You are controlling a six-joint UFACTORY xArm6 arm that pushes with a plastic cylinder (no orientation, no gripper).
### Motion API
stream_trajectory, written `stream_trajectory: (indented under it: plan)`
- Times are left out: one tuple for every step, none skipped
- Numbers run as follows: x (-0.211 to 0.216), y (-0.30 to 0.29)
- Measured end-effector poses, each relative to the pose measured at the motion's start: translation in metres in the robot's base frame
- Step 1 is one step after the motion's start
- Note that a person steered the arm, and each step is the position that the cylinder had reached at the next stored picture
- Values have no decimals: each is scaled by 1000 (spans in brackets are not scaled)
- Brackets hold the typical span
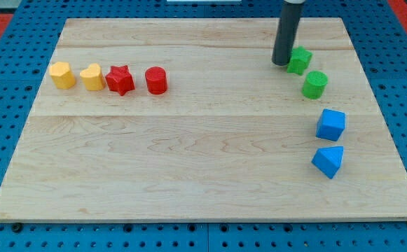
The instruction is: Push the red circle to the top of the red star
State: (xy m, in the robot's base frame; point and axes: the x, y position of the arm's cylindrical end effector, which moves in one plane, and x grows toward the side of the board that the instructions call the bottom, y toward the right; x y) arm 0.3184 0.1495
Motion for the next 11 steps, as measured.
stream_trajectory:
  plan:
    - [0, 19]
    - [-12, -43]
    - [40, -71]
    - [83, -123]
    - [85, -204]
    - [62, -225]
    - [31, -228]
    - [6, -242]
    - [30, -252]
    - [45, -271]
    - [12, -310]
